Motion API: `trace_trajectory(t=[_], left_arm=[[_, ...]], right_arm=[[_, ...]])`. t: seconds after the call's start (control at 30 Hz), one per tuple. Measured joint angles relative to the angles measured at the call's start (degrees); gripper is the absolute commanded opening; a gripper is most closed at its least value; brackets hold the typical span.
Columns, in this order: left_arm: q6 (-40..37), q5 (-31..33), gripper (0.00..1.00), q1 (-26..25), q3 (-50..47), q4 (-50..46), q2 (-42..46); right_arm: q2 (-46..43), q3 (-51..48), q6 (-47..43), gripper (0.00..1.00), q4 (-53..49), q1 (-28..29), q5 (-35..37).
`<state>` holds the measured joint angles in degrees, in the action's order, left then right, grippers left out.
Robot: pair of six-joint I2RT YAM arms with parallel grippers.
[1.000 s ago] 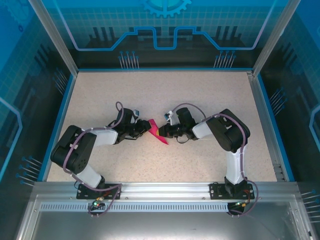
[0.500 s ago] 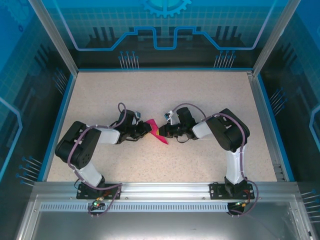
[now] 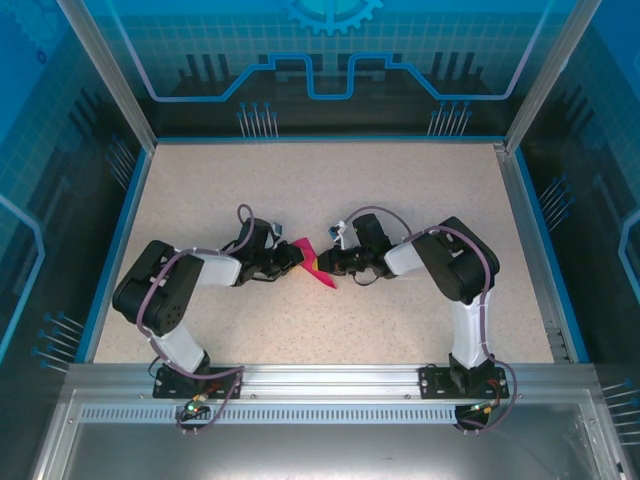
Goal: Fold a paper plane with a square sheet of paper (pick it up from the middle)
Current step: Fold the wing for the fifth time at the center of the table.
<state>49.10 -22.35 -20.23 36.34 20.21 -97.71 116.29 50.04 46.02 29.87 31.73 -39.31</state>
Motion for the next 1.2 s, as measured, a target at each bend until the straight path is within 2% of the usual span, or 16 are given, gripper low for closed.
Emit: trace_trajectory(t=[0.4,0.67,0.9,1.2], left_arm=[[0.02,0.07,0.18,-0.09,2.1,-2.47,-1.86],[0.02,0.61,0.17,-0.09,4.04,-6.1,-2.43],[0.04,0.63,0.17,-0.09,4.46,-6.91,-2.62],[0.02,0.61,0.17,-0.09,4.48,-6.91,-2.64]], right_arm=[[0.0,0.81,-1.11,0.09,-1.73,0.0,-0.17],[-0.31,3.1,-2.47,0.18,-6.91,0.0,-0.83],[-1.77,4.79,-5.05,0.25,-13.6,-0.28,-0.57],[-5.64,5.86,-8.63,0.28,-25.75,-1.55,-0.2]])
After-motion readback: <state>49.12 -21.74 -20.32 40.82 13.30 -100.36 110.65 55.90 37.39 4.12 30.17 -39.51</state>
